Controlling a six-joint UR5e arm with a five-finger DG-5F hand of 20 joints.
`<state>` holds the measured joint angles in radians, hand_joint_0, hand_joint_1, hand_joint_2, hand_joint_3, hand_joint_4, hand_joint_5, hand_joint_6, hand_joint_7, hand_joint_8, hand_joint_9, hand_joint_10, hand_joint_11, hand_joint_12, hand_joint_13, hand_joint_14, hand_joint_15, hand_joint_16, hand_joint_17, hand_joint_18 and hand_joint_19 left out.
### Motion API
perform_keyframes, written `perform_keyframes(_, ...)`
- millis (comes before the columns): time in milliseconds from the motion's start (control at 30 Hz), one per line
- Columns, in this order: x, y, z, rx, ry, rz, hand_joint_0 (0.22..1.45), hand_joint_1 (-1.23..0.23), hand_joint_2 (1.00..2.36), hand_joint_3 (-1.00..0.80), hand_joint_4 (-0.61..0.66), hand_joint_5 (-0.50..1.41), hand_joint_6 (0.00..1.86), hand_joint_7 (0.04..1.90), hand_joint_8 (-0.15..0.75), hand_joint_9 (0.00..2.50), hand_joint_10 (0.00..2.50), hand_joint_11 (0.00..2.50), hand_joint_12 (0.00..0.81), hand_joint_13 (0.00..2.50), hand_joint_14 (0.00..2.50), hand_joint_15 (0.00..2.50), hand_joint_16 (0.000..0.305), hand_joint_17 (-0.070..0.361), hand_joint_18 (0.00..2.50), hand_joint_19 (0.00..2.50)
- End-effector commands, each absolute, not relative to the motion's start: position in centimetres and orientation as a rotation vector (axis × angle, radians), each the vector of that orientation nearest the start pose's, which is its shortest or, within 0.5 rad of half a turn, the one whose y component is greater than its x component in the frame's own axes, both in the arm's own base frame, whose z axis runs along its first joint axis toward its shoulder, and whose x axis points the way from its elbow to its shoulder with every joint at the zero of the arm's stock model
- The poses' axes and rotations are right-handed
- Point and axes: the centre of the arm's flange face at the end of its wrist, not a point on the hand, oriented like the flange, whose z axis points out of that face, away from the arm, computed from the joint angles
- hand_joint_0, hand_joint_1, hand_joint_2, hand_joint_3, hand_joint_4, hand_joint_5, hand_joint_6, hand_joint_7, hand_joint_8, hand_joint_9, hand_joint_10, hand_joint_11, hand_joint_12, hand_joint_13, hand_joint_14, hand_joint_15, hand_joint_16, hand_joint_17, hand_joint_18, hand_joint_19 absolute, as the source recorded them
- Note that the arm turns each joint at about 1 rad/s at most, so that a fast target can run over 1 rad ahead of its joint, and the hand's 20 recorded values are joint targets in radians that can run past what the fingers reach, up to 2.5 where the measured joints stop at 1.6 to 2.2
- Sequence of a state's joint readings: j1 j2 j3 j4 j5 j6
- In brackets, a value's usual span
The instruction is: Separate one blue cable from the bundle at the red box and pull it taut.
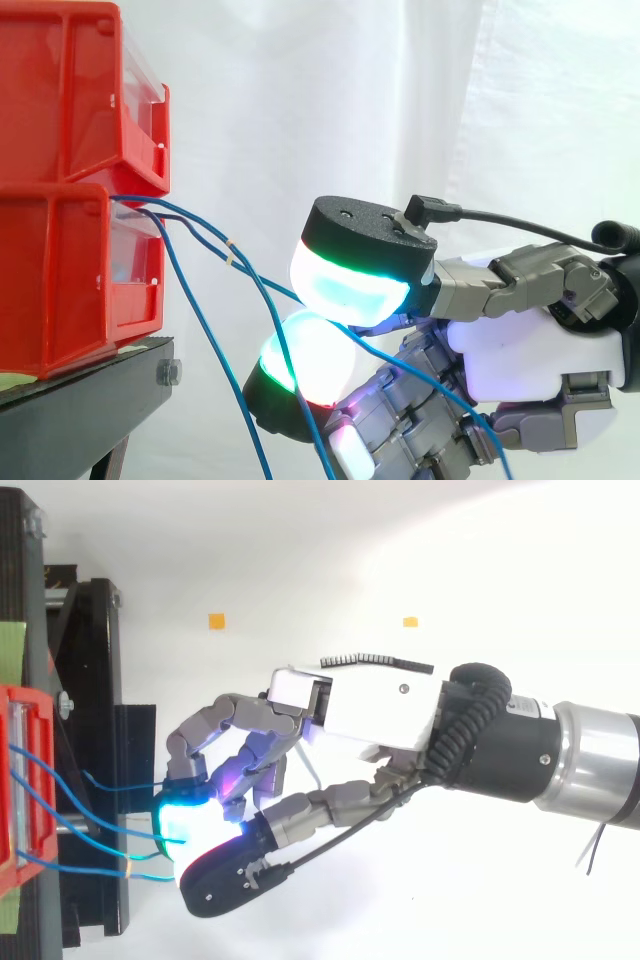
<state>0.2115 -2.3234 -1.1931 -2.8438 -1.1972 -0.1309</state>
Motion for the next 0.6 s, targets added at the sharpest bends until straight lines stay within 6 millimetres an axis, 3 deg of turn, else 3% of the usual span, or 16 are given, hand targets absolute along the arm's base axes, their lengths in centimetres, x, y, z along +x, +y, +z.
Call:
perform_keyframes(0, 75.9, -1.0, 22.3, 1.228, 1.221, 0.942, 0.8, -0.77, 1.0, -0.5, -0.04, -0.22, 0.89, 1.04, 0.376, 1.04, 0.01, 0.94, 0.386, 0.9, 0.02, 0.57, 0.051, 0.115, 0.99, 0.67)
perform_keyframes(67, 75.9, -1.0, 22.3, 1.229, 1.22, 0.943, 0.8, -0.77, 1.0, -0.5, -0.04, -0.22, 0.89, 1.04, 0.377, 1.04, 0.01, 0.92, 0.386, 0.9, 0.02, 0.58, 0.051, 0.116, 0.99, 0.66)
perform_keyframes(233, 75.4, -1.1, 24.6, 1.22, 1.213, 0.949, 0.8, -0.77, 1.0, -0.5, -0.05, -0.22, 0.89, 1.04, 0.374, 1.05, 0.01, 0.95, 0.386, 0.9, 0.02, 0.57, 0.051, 0.115, 0.99, 0.66)
perform_keyframes(567, 74.8, -1.3, 25.1, 1.24, 1.246, 0.922, 0.8, -0.77, 1.0, -0.5, -0.04, -0.22, 0.89, 1.03, 0.368, 1.05, 0.01, 0.99, 0.384, 0.91, 0.02, 0.57, 0.051, 0.114, 1.0, 0.65)
